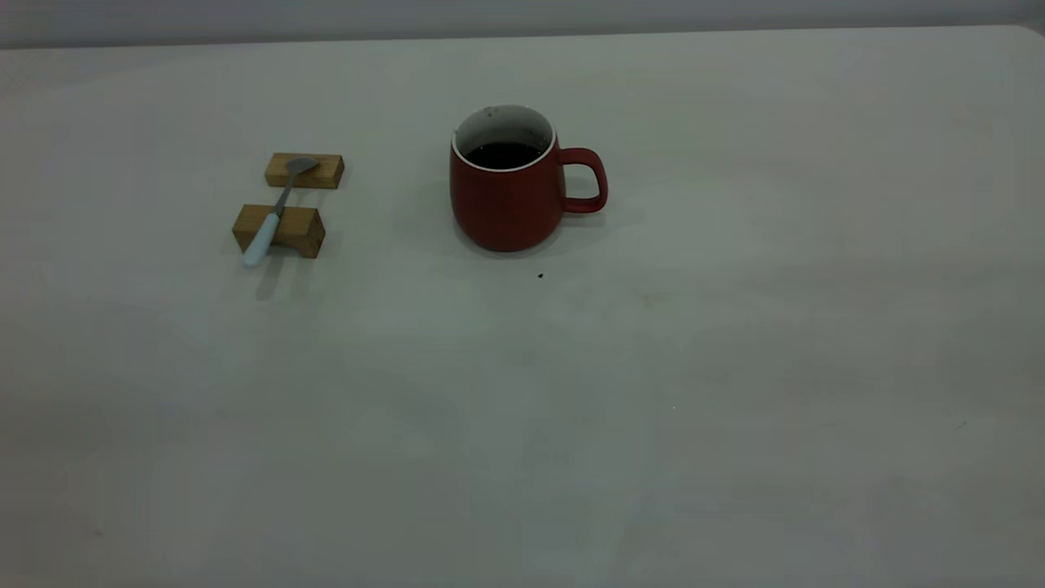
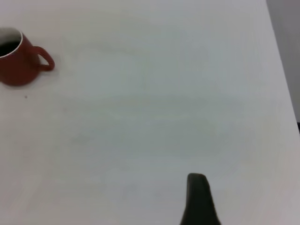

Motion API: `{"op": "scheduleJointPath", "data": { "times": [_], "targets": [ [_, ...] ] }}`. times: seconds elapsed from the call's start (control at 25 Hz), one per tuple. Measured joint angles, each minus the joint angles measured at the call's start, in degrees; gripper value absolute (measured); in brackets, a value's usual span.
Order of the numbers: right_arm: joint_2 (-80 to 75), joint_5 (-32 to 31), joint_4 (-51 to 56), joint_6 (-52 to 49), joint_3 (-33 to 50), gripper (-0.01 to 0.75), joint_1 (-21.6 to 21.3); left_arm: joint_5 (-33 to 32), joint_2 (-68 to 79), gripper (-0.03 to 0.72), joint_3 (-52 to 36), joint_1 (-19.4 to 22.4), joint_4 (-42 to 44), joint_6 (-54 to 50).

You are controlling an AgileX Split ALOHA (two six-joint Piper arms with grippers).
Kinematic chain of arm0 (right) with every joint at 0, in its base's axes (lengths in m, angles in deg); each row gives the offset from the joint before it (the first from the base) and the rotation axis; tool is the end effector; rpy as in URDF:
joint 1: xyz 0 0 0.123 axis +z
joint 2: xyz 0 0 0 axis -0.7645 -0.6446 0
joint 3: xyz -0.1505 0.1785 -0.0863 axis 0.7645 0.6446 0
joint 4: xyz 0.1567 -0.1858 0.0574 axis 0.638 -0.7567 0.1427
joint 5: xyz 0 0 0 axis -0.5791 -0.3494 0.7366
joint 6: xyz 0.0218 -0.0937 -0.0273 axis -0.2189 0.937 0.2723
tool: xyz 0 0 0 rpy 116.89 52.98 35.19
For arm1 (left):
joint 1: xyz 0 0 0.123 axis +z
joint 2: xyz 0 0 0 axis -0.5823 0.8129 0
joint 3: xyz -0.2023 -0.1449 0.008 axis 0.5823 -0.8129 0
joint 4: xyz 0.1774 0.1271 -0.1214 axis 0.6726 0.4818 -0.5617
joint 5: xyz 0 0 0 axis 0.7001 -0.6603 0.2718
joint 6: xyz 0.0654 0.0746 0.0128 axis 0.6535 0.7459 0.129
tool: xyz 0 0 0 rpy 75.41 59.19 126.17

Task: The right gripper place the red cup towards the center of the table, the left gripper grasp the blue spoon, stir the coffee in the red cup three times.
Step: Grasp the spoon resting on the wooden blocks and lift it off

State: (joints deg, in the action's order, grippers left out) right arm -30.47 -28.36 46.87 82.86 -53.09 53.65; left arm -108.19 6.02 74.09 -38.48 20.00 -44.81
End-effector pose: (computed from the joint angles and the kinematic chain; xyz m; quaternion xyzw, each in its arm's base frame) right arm 0.0407 0.0008 0.2583 -0.0208 0.8804 0.0092 0.4736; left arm 0.0333 -0.0003 0.2627 0.0294 0.8693 -0.0006 0.4934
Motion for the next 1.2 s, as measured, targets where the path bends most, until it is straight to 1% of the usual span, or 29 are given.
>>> {"op": "scheduleJointPath", "data": {
  "times": [1.2],
  "targets": [
    [0.2, -0.2, 0.1, -0.2, 0.1, 0.578, 0.0, 0.0, 0.0, 0.244, 0.0, 0.0, 0.7, -0.1]
  ]
}}
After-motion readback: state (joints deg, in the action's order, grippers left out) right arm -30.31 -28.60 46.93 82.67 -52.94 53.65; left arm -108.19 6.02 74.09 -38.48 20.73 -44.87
